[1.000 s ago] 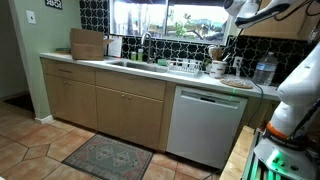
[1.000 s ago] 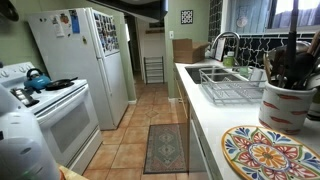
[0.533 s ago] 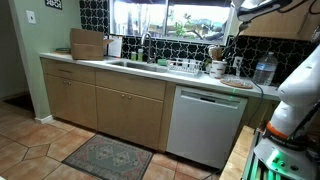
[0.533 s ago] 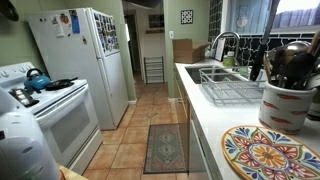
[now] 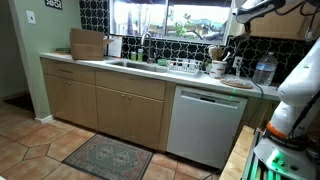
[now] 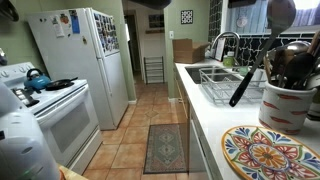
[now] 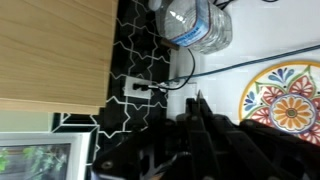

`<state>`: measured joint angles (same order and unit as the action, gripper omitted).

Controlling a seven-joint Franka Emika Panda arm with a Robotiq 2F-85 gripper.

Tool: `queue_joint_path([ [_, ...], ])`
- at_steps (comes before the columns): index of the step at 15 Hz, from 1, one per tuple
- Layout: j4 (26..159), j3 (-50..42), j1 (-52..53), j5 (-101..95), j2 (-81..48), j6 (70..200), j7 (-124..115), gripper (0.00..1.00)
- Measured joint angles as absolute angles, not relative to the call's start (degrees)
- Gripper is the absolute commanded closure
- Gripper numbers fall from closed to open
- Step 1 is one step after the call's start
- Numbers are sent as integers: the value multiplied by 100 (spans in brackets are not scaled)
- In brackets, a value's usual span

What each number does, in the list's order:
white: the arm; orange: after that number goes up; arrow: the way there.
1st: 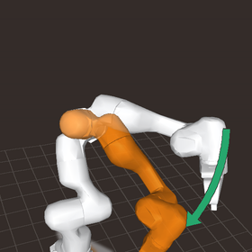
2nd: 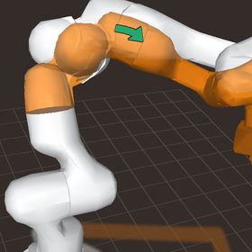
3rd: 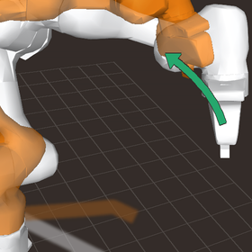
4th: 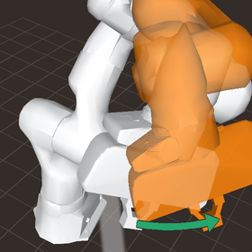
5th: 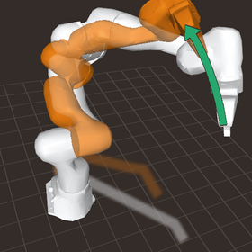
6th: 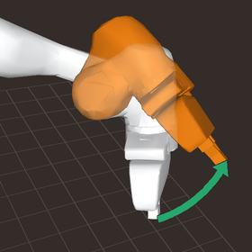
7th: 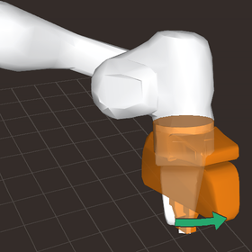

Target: Remove one silver ladle from the holder and put it on the counter

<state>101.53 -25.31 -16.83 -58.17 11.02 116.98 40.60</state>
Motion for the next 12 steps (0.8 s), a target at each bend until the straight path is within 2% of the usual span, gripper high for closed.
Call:
queue_joint_path([
  [12,9398,-2884,-2655,-2460,-834,11142,5992,99],
])
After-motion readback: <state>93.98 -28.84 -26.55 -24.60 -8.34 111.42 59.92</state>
